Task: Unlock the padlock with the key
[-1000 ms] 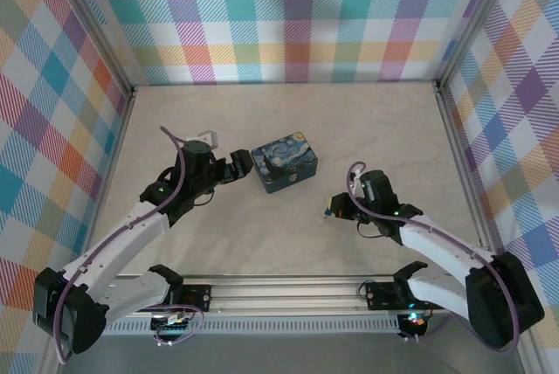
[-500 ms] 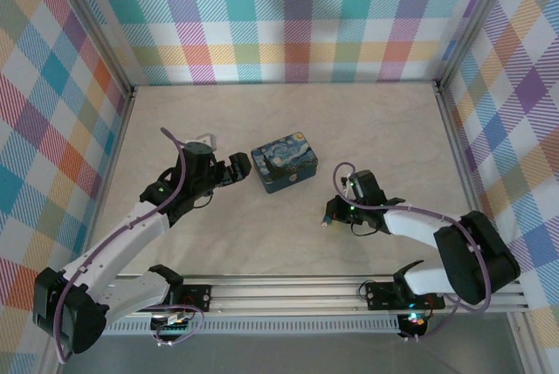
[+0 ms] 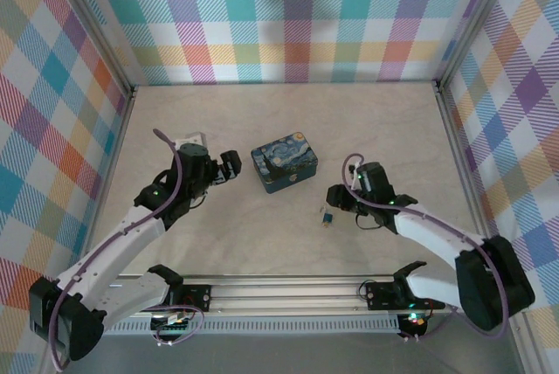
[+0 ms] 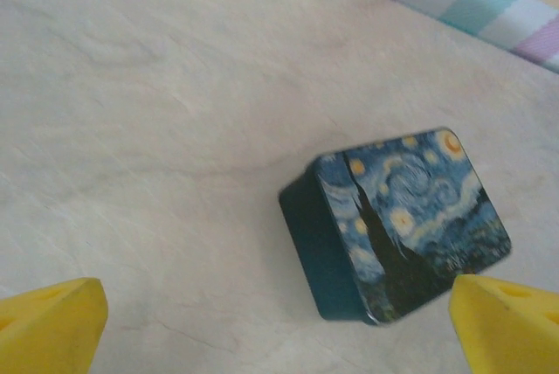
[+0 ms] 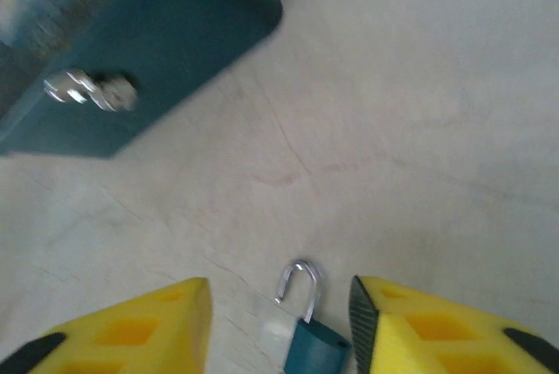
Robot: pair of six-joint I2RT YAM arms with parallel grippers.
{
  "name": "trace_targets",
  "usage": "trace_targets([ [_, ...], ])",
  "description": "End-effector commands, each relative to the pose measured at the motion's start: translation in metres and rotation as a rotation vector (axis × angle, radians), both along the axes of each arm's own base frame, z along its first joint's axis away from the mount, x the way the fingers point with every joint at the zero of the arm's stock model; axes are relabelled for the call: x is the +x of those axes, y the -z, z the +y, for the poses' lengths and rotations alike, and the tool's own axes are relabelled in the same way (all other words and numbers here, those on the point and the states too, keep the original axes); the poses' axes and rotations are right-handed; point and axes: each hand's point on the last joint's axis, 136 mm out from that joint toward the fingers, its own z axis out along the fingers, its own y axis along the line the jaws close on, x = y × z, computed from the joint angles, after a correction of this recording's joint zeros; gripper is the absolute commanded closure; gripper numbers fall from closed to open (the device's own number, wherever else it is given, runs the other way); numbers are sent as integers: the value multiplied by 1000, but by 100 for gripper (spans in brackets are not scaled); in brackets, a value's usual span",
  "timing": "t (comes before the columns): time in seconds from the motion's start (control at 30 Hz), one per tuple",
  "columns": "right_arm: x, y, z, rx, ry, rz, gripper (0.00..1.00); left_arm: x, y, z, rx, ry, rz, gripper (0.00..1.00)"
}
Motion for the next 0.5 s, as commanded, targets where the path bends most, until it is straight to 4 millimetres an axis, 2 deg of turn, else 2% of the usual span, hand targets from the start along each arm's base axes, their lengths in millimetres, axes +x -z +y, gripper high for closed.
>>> trace_targets([
  [0.0, 15, -31, -20, -71, 31, -102, 46, 7, -30, 32, 139, -98, -118, 0],
  [0.1, 29, -55, -41, -85, 80, -187, 36, 15, -46, 49, 231, -144, -210, 0],
  [0.2, 42, -72, -64, -109, 140, -263, 27, 23, -48, 64, 277, -182, -279, 0],
  [0.33, 57, -82, -94, -149, 212, -328, 16, 30, -36, 81, 307, -225, -279, 0],
  [0.47, 70, -79, -123, -193, 285, -363, 2, 36, -16, 98, 322, -266, -252, 0],
])
